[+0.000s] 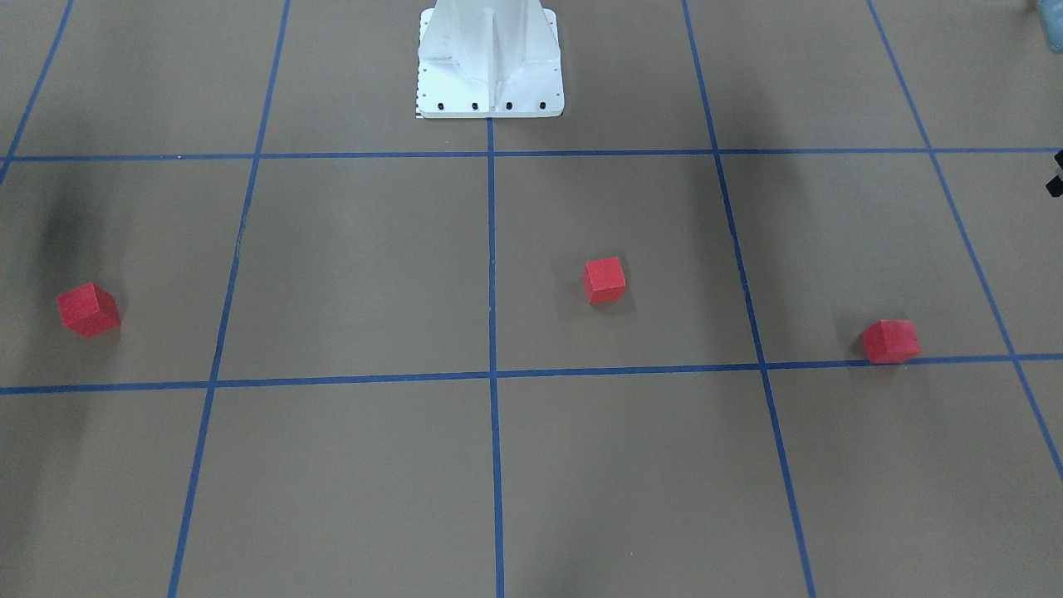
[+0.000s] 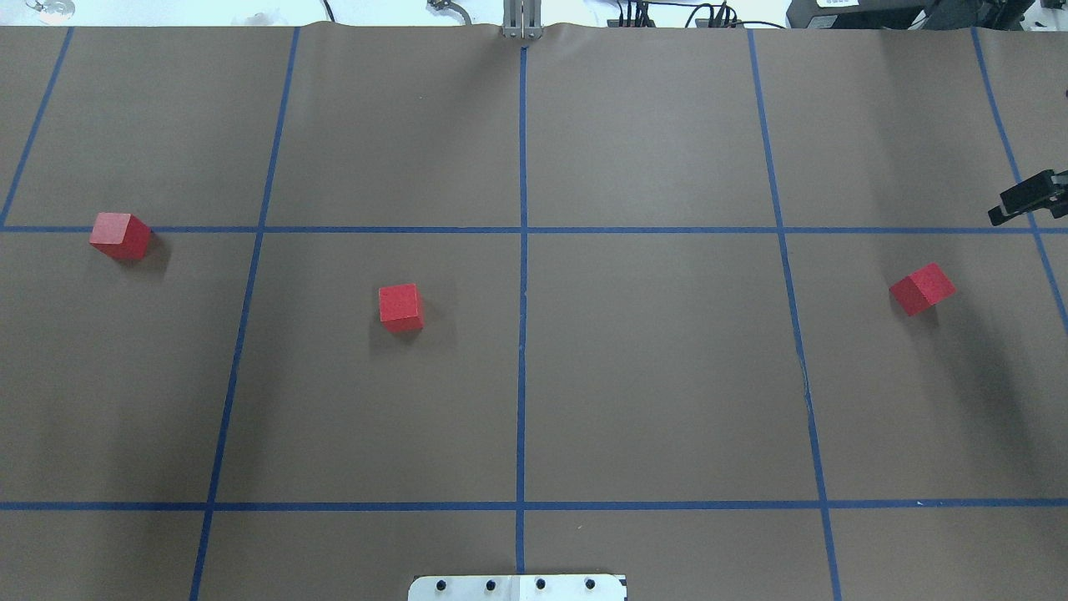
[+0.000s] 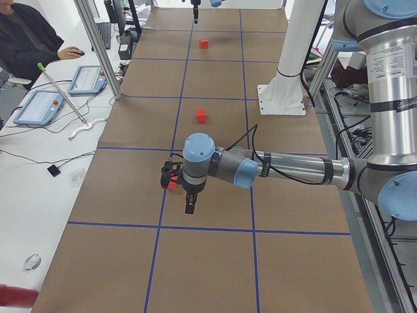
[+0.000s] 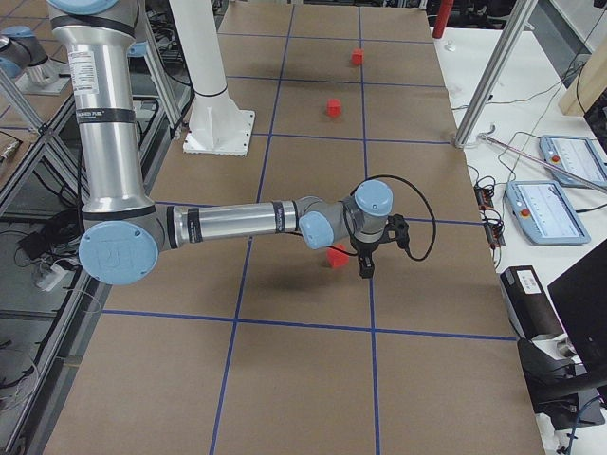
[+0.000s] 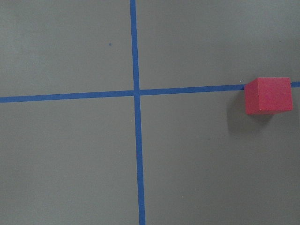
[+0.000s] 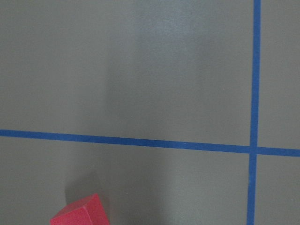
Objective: Form red blocks into L shape at center
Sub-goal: 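Reach the right gripper to the outermost red cube and grasp it, then carry the red cube with the right gripper toward the middle cube, then lower the cube beside the middle cube, nearer the robot, and release, then lift the right gripper away while the left gripper reaches toward the middle cube, then grasp the middle red cube with the left gripper and carry it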
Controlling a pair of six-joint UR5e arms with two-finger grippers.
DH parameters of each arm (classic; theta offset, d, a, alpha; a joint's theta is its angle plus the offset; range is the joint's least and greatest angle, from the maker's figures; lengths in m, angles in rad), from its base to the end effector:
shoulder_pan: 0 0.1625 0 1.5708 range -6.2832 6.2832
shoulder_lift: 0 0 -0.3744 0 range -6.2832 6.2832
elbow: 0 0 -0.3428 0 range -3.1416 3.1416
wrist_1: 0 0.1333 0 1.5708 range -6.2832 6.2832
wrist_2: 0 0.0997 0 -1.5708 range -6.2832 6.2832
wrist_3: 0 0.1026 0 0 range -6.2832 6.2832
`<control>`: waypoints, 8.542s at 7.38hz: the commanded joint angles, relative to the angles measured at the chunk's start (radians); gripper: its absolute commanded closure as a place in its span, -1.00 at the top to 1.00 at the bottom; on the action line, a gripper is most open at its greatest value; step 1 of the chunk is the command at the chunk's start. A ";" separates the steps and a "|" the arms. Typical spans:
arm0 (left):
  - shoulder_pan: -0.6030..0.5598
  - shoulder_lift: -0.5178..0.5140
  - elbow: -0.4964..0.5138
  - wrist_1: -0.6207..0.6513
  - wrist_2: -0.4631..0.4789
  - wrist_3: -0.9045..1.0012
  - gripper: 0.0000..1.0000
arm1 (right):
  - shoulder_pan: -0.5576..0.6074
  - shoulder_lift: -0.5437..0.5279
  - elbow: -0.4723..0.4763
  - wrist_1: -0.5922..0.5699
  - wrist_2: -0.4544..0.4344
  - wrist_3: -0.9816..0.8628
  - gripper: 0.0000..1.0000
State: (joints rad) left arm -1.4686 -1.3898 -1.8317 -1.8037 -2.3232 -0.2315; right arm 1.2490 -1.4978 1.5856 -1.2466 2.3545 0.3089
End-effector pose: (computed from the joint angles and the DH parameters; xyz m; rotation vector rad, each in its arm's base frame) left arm -0.0228 -0.3966 0.5440 0.1697 0.7848 -0.0046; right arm -0.0970 -0.4834 0.5325 0.1318 -0.8556 -0.1735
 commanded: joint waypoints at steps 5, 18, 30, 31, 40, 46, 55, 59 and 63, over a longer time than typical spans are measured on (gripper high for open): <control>0.001 -0.001 -0.015 -0.002 -0.001 0.000 1.00 | -0.232 -0.042 -0.009 0.208 -0.158 -0.008 0.93; 0.001 -0.001 -0.008 -0.023 -0.001 0.001 1.00 | -0.629 0.526 0.053 -0.067 -0.324 0.957 -1.00; 0.001 -0.001 -0.014 -0.023 -0.001 0.000 1.00 | -0.889 0.719 -0.048 -0.297 -0.583 1.087 -0.16; 0.001 -0.001 -0.014 -0.023 -0.001 0.000 1.00 | -0.889 0.717 -0.053 -0.297 -0.584 1.083 0.10; 0.186 -0.138 0.031 -0.105 -0.009 -0.242 1.00 | -0.602 0.512 0.231 -0.306 -0.339 0.989 1.00; 0.745 -0.508 0.020 -0.076 0.278 -0.923 1.00 | -0.410 0.265 0.231 -0.283 -0.327 0.569 1.00; 0.910 -0.776 0.229 0.106 0.398 -0.967 1.00 | -0.407 0.214 0.223 -0.234 -0.328 0.567 1.00; 0.900 -0.779 0.250 0.106 0.426 -0.962 -0.23 | -0.407 0.214 0.223 -0.234 -0.328 0.567 1.00; 0.880 -0.908 0.287 0.113 0.424 -1.011 -1.00 | -0.405 0.212 0.220 -0.232 -0.328 0.566 1.00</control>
State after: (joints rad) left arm -0.5870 -2.2426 -1.5698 -1.6928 -1.8989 -1.2295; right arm 0.8424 -1.2850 1.8061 -1.4799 2.0264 0.8756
